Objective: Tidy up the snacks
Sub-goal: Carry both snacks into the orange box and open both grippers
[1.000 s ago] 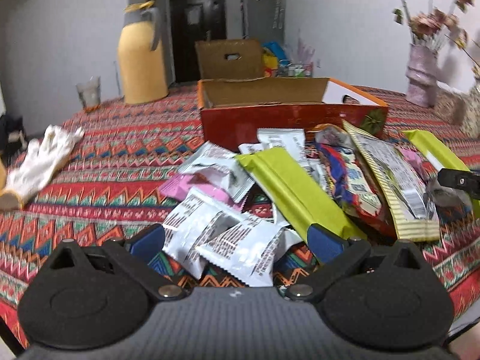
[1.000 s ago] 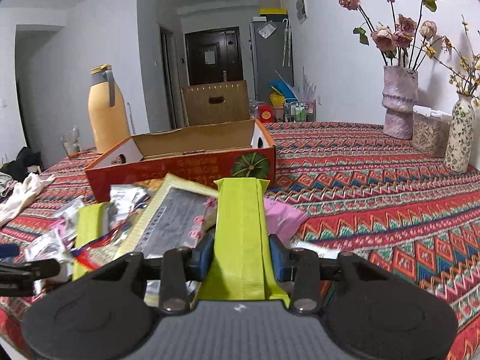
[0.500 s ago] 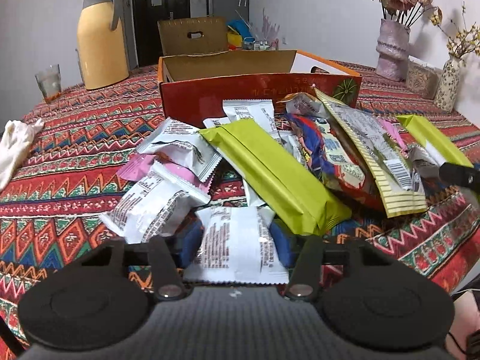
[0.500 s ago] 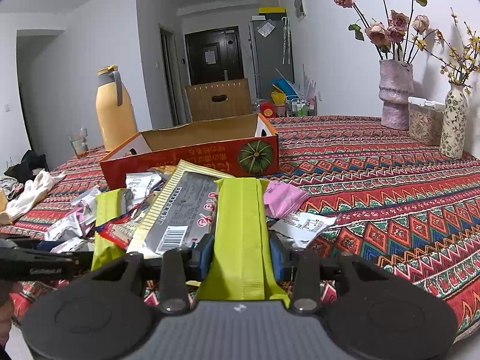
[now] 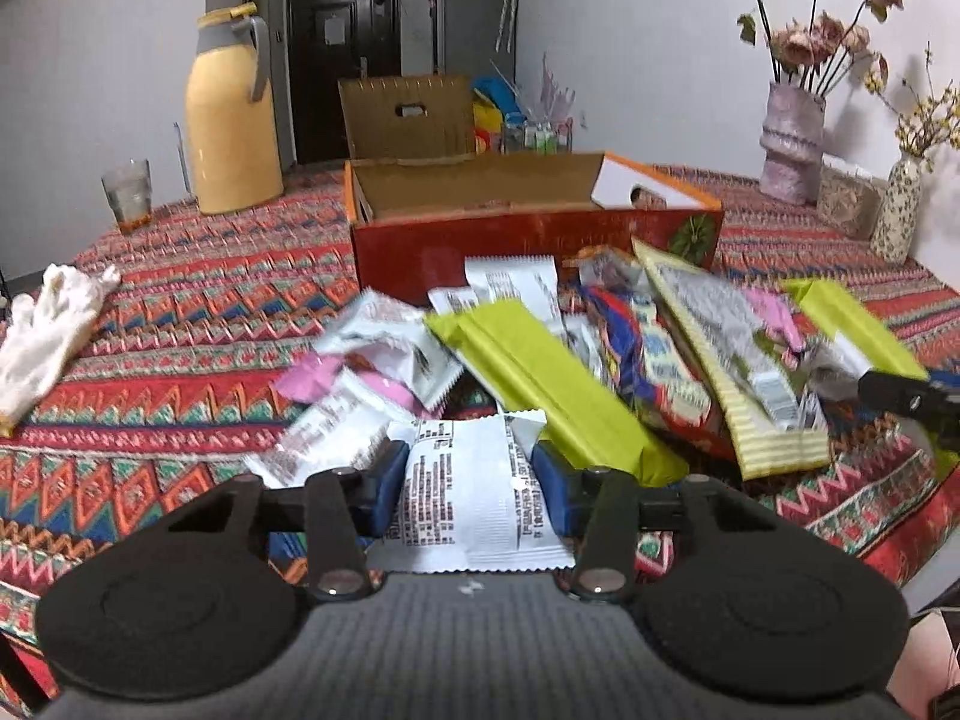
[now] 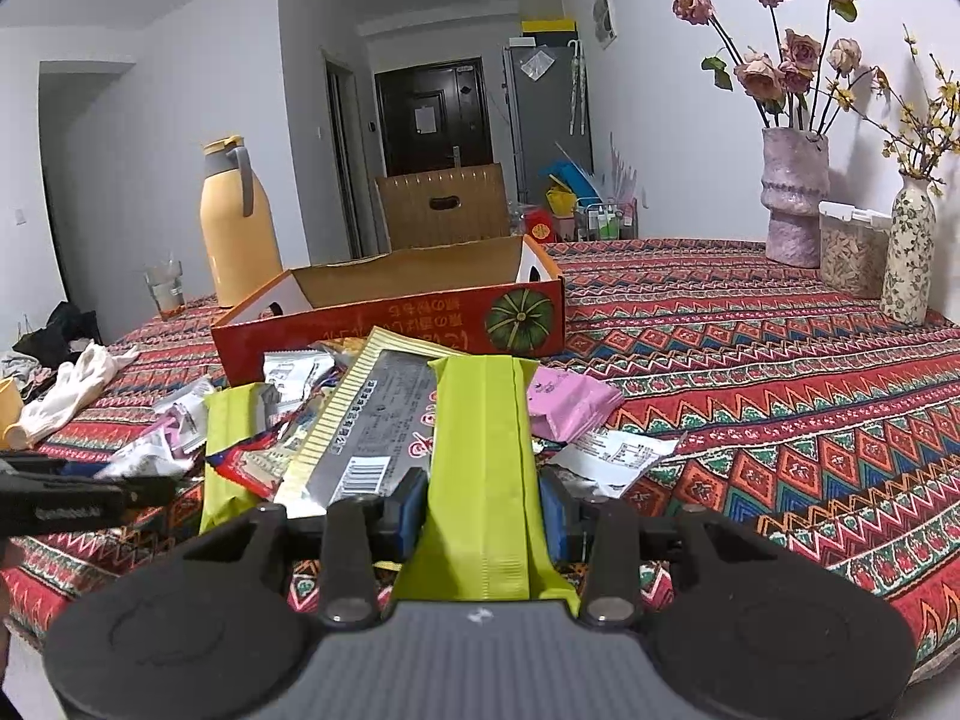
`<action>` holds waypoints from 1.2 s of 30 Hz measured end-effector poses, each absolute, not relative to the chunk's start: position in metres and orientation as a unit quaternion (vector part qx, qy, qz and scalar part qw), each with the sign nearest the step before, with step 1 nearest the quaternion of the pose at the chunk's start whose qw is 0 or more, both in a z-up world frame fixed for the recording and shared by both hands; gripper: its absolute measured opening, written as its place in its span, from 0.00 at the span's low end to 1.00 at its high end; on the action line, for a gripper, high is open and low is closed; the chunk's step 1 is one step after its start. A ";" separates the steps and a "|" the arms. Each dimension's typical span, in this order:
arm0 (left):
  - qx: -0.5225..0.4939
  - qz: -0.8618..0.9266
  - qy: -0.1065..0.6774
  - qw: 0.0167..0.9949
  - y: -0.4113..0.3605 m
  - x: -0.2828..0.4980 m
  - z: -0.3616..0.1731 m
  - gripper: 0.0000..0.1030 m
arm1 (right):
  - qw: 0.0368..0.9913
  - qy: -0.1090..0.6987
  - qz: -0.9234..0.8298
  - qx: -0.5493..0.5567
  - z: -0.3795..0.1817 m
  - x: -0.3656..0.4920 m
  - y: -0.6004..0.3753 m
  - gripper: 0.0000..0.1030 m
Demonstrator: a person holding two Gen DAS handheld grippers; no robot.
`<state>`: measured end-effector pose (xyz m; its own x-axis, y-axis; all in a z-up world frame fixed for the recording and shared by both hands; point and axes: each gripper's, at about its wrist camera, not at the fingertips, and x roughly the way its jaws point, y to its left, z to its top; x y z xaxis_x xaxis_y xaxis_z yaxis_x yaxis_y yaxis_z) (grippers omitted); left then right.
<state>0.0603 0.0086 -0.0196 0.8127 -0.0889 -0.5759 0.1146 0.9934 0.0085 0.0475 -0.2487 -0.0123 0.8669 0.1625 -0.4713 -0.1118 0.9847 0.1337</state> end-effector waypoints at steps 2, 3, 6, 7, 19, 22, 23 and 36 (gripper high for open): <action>0.019 -0.053 0.291 0.955 0.009 0.060 -0.013 0.45 | 0.965 0.247 0.072 0.050 -0.011 0.051 -0.248 0.37; 0.019 -0.052 0.287 0.956 0.009 0.060 -0.009 0.45 | 0.965 0.246 0.072 0.049 -0.010 0.053 -0.247 0.37; 0.016 -0.050 0.276 0.960 0.007 0.066 0.000 0.45 | 0.966 0.243 0.073 0.047 -0.006 0.061 -0.246 0.37; 0.014 -0.049 0.273 0.961 0.007 0.068 0.003 0.45 | 0.967 0.241 0.074 0.046 -0.005 0.064 -0.247 0.37; -0.001 -0.038 0.244 0.969 -0.003 0.123 0.034 0.45 | 0.973 0.216 0.081 0.031 0.022 0.124 -0.240 0.37; -0.007 -0.031 0.239 0.970 -0.004 0.142 0.041 0.45 | 0.974 0.210 0.083 0.025 0.031 0.148 -0.238 0.37; -0.009 -0.029 0.239 0.971 -0.005 0.149 0.043 0.45 | 0.974 0.209 0.083 0.024 0.034 0.156 -0.237 0.37; -0.018 0.000 0.248 0.969 -0.009 0.245 0.065 0.45 | 0.966 0.239 0.099 0.014 0.059 0.281 -0.217 0.37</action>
